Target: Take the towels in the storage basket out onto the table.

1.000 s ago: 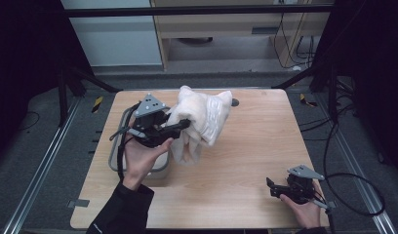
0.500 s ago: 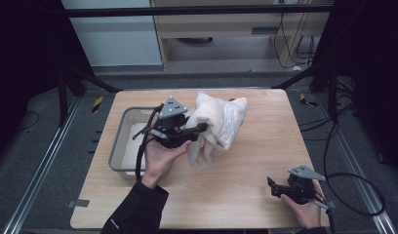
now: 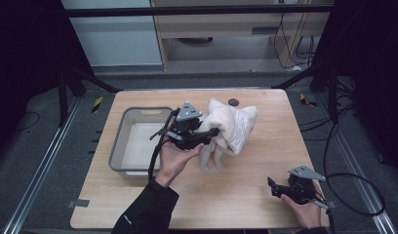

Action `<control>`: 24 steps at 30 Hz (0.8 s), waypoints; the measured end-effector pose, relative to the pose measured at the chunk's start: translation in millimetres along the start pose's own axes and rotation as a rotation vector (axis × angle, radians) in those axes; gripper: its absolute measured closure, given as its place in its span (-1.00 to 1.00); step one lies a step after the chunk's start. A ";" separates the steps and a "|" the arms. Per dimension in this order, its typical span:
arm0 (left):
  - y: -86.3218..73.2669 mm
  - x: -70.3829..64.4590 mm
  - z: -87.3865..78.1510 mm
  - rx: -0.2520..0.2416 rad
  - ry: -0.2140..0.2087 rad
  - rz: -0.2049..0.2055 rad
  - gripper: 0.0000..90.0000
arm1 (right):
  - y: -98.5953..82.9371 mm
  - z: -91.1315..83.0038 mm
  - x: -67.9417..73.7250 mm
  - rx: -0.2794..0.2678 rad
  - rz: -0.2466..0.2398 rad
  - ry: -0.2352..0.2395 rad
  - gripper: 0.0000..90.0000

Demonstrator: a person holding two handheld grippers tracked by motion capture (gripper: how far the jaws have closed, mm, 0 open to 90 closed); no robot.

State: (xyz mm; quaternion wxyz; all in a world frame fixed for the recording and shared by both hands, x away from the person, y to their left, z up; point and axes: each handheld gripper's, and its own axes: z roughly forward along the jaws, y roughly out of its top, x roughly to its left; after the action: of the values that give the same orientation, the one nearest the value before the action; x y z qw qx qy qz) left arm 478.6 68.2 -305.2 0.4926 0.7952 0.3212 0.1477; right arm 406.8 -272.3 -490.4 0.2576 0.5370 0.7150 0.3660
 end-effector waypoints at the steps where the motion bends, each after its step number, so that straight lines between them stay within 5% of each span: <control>1: -0.6 -0.7 2.5 0.003 -0.003 0.001 0.35 | 0.0 0.0 -0.1 0.000 0.000 0.000 -0.77; 24: -30.5 6.9 49.5 0.070 -0.010 -0.022 0.34 | -1.0 -1.0 -1.4 -0.010 -0.003 -0.005 -0.76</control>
State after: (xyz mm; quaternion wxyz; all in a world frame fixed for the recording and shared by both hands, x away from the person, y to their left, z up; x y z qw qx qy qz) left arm 499.9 48.0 -355.8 0.4678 0.8090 0.3325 0.1269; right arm 405.8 -274.1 -490.7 0.2626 0.5356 0.7133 0.3680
